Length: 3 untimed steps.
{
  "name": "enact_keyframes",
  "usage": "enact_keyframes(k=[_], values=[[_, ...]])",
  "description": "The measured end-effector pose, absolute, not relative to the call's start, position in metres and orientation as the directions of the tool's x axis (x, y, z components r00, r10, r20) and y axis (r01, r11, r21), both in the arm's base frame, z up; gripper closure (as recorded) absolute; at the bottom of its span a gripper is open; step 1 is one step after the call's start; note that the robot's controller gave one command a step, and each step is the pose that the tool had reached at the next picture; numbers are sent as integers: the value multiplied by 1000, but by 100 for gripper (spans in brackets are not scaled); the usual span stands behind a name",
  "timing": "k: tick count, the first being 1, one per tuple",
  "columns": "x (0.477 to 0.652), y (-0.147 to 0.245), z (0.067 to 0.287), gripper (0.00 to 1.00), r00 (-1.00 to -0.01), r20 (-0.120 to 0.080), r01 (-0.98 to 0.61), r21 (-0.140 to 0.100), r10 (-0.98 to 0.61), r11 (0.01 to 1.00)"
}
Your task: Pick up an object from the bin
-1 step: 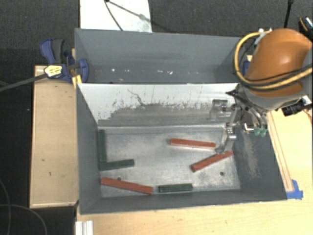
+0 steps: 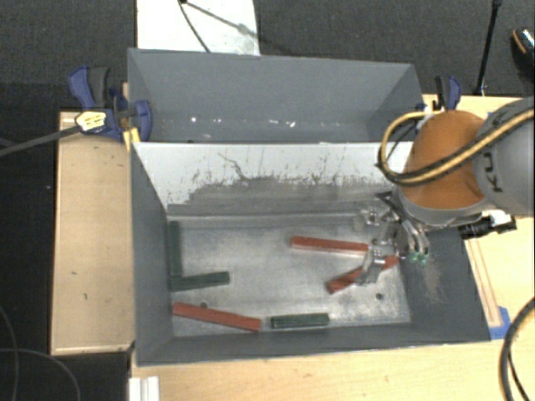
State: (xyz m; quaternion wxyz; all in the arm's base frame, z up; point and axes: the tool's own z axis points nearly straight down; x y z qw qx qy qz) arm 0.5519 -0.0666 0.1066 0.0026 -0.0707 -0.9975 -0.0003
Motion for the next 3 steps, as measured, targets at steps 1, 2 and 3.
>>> enact_keyframes(k=[1,2,3], values=[[575,-33,69,0,-983,-3,184,2,184,983],[575,-35,71,100,-983,-3,184,1,184,983],[582,-4,201,100,-978,-11,207,4,207,978]])
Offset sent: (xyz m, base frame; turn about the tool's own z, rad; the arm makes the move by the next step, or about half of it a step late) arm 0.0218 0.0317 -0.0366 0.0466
